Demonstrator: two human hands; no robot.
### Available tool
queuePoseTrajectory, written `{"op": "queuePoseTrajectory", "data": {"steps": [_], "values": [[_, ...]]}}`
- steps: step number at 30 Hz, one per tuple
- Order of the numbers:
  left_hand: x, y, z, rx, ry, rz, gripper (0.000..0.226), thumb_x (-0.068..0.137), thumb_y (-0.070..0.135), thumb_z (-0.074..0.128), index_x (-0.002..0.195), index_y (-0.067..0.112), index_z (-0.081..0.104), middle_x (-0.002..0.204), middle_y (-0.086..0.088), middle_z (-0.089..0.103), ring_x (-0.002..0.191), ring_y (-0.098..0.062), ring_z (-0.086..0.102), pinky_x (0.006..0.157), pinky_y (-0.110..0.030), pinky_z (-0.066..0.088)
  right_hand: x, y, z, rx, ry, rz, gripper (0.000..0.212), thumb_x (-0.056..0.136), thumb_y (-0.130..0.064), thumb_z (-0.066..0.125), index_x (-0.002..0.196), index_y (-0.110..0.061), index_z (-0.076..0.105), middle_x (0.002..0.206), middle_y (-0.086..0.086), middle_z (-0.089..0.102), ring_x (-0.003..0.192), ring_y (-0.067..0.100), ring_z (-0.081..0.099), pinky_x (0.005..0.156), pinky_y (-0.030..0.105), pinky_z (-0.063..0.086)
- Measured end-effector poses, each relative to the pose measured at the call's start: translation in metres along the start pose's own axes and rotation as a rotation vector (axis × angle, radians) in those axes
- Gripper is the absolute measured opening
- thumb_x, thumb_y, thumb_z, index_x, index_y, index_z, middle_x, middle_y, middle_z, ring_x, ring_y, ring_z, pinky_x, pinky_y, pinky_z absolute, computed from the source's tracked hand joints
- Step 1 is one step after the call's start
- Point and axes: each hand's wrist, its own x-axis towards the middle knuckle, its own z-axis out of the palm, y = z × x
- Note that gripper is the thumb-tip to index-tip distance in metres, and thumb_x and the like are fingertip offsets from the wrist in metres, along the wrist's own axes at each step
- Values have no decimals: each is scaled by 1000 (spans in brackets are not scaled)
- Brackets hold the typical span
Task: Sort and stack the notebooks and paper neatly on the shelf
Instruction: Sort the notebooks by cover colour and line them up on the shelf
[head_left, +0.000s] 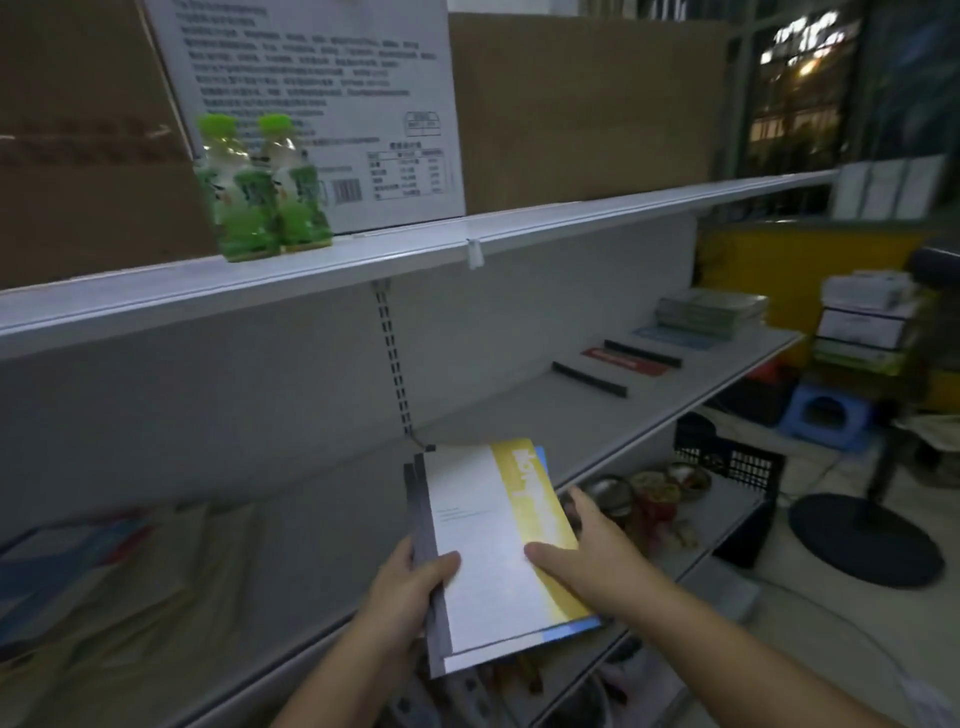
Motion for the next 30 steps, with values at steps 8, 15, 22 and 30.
{"op": "queuePoseTrajectory", "data": {"steps": [8, 15, 22, 30], "values": [[82, -8, 95, -6, -77, 69, 29, 89, 12, 63, 117, 11, 55, 106, -7, 69, 91, -24, 69, 81, -39, 57, 65, 64, -50, 490, 143, 294, 12, 92, -10, 59, 102, -14, 63, 95, 9, 73, 87, 30, 69, 82, 43, 54], [153, 6, 180, -135, -186, -59, 22, 93, 23, 54, 107, 8, 63, 105, -12, 68, 91, -24, 66, 80, -34, 51, 124, 92, -117, 491, 307, 347, 14, 93, -7, 55, 101, -18, 62, 97, 9, 73, 89, 31, 69, 85, 45, 53], [224, 8, 240, -283, -245, -241, 37, 96, 31, 49, 87, 1, 69, 72, -12, 72, 69, -24, 67, 65, -25, 53, 160, 130, -170, 493, 220, 351, 24, 87, -4, 62, 107, -19, 62, 95, 7, 75, 90, 29, 70, 87, 41, 52], [276, 19, 325, -46, -55, -126, 41, 91, 50, 52, 91, 12, 70, 98, -9, 68, 96, -22, 63, 93, -35, 48, 226, 160, -250, 582, 79, 256, 22, 91, 5, 52, 105, -9, 62, 90, 14, 74, 79, 28, 71, 76, 37, 55]]}}
